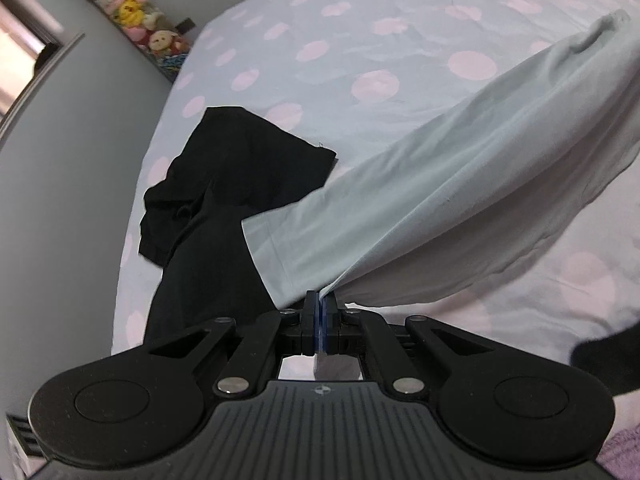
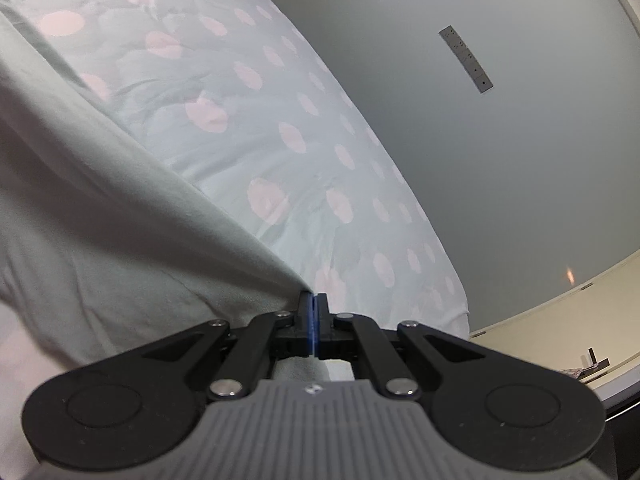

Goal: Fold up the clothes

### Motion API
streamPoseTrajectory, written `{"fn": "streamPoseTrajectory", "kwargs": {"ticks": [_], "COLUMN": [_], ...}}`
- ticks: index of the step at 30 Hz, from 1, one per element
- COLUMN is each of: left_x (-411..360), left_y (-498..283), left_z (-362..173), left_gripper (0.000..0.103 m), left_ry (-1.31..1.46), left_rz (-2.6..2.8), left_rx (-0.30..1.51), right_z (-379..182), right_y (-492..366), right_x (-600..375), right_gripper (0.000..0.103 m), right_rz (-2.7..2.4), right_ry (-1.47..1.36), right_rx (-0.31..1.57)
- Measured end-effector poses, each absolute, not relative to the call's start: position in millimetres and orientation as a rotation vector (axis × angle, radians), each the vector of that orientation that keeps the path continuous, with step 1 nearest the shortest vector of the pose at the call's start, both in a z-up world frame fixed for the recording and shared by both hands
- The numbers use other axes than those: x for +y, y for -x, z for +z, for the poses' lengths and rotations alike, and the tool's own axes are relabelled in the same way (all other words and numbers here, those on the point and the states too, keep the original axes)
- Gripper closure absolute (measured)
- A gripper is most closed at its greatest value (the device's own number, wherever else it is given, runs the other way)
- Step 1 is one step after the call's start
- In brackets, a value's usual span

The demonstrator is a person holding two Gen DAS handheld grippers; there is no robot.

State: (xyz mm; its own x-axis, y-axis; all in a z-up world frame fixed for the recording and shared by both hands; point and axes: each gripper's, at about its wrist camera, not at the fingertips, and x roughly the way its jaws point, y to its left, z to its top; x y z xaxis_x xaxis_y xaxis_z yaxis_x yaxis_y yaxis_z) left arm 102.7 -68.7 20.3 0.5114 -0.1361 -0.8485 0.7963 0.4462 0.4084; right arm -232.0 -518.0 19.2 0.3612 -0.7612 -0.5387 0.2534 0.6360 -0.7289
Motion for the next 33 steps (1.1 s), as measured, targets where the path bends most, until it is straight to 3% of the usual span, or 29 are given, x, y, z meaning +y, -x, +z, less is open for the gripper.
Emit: {"fn": "streamPoseTrajectory", "kwargs": {"ticks": [14, 17, 22, 25, 28, 30, 33], "left_x": [-148.2, -150.8, -143.5, -130.6, -112.9, -98.8, -73.6], "left_y": [-203.8, -211.5, -217.5, -218.8, -215.6, -213.2, -211.4], "left_z": [-55.2, -66.1, -62.0, -46.8, -30.9, -22.3, -18.0], "left_gripper": [0.101, 0.092, 0.087, 0.072, 0.062, 0.062, 0.062], "left_ry": [-0.993, -0.979, -0.909, -0.814, -0.718, -0.649, -0.528], "left_rz": [-0.646, -0.625, -0.607, -0.612, -0.584, -0.558, -0.512], "left_rx": [0.966, 0.949, 0.9, 0.869, 0.851, 0.855, 0.891], "right_z": [-47.6, -61.7, -70.5, -61.2, -47.5, -41.7, -39.3], "right_y": [139.0, 132.1, 129.8, 139.0, 152.6, 164.8, 180.3], "right_x": [-580.7, -586.2, -594.4, -586.8, -568.6, -549.7, -521.1], "right_gripper": [0.103, 0.103, 0.1, 0.096, 0.083, 0.076, 0.076], "right_rz": [-0.699, -0.709, -0.73, -0.753, -0.785, -0.791, -0.806], "right_ry": [0.533, 0.519, 0.434, 0.38, 0.282, 0.201, 0.1], "right_rx": [1.119, 1.144, 1.149, 1.087, 0.991, 0.933, 0.861]}}
